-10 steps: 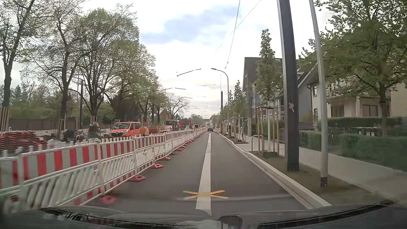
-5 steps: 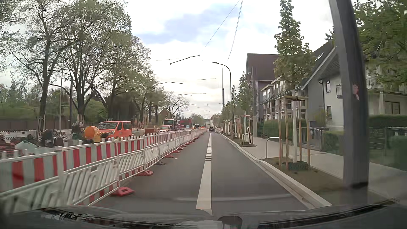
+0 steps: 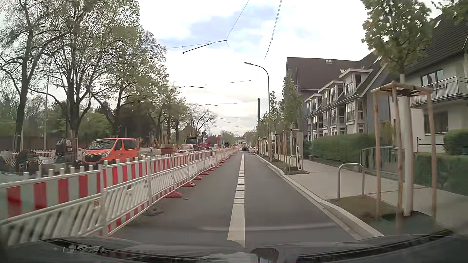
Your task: Follow the waypoints while adhering to traffic rules and regulations
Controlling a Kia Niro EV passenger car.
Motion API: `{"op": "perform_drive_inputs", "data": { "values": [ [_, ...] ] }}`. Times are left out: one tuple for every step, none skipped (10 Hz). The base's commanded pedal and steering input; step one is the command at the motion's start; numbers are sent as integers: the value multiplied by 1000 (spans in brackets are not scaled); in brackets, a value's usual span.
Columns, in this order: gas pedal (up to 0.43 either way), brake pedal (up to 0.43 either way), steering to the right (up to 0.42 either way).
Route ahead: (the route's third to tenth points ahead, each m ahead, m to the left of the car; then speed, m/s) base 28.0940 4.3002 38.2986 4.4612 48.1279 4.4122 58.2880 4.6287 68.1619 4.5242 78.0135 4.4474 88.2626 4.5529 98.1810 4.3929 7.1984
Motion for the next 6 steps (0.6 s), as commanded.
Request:
{"op": "perform_drive_inputs", "data": {
  "values": [
    [67,0,1],
    [67,0,1],
    [67,0,3],
    [67,0,3],
    [67,0,3],
    [67,0,3]
  ]
}}
